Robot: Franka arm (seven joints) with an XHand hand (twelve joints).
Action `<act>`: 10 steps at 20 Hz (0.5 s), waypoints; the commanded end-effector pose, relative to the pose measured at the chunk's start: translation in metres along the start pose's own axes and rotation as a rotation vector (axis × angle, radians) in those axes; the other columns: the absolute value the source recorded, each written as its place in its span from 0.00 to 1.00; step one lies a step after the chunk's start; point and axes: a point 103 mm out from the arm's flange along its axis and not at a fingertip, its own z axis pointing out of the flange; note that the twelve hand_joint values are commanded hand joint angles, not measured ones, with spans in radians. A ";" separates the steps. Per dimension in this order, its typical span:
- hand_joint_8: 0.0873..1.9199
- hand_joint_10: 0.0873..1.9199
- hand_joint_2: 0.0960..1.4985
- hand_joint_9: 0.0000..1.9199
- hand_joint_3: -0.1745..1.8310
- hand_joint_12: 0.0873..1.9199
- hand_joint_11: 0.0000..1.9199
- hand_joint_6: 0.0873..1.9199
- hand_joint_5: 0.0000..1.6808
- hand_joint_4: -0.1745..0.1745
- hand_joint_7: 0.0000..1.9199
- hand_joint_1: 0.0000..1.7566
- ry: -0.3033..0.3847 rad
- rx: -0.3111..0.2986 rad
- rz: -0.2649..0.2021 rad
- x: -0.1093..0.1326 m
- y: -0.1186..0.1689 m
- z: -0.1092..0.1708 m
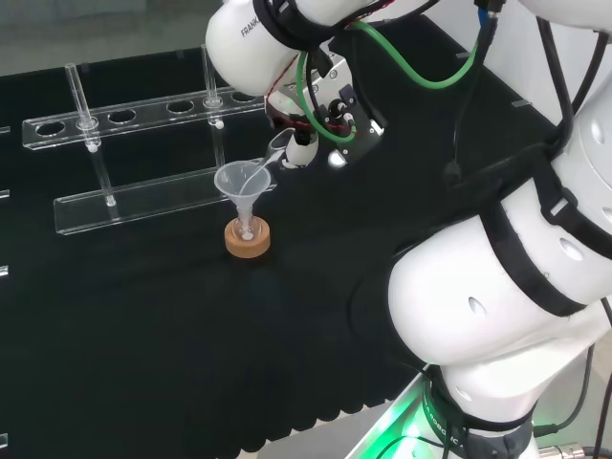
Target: Pour all the NaCl from the weighing funnel into the round-bottom flask.
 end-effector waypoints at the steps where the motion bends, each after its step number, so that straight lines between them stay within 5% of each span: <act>1: 0.31 0.15 0.44 0.49 0.41 0.54 0.40 0.43 0.69 1.00 0.30 0.62 -0.019 -0.002 0.002 -0.001 -0.001 -0.004; 10: 0.31 0.15 0.44 0.49 0.41 0.54 0.41 0.43 0.69 1.00 0.30 0.62 -0.058 0.013 0.007 0.000 0.000 -0.009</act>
